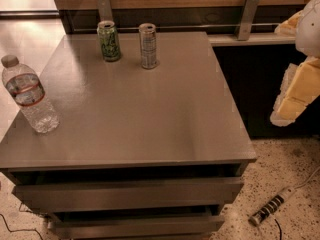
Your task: Move redbull can near water bottle
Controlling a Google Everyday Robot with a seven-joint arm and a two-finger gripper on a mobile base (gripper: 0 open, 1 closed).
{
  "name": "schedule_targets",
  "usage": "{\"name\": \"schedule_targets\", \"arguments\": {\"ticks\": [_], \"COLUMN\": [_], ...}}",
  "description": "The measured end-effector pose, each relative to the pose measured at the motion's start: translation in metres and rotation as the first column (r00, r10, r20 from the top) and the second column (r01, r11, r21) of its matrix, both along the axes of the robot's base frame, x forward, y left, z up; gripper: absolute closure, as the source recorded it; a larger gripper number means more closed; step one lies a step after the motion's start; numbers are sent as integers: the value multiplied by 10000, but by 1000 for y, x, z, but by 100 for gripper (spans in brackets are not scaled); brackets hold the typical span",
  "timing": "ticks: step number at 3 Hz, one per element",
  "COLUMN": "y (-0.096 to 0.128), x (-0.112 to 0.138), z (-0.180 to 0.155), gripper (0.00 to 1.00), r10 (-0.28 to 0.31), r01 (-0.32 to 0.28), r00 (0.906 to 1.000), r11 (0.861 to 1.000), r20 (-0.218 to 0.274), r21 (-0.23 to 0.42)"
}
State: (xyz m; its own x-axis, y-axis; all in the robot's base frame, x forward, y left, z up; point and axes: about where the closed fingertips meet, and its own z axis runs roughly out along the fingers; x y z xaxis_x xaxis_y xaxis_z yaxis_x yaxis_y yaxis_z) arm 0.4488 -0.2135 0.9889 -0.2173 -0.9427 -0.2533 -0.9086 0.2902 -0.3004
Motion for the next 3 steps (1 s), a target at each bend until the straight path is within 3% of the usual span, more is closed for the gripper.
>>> {"name": "schedule_targets", "arguments": {"ticks": [1, 2, 3], "y": [-9, -11, 7], "x": [20, 74, 140], "z": [-8, -10, 21], "gripper": [0, 0, 0], "r10": [-904, -1964, -2646], "r01": [847, 1263, 480], "r00": [9952, 9712, 9339], "r11": [9879, 9043, 7590], "r20": [386, 1347, 2403], "r21": [1303, 4077, 6493]}}
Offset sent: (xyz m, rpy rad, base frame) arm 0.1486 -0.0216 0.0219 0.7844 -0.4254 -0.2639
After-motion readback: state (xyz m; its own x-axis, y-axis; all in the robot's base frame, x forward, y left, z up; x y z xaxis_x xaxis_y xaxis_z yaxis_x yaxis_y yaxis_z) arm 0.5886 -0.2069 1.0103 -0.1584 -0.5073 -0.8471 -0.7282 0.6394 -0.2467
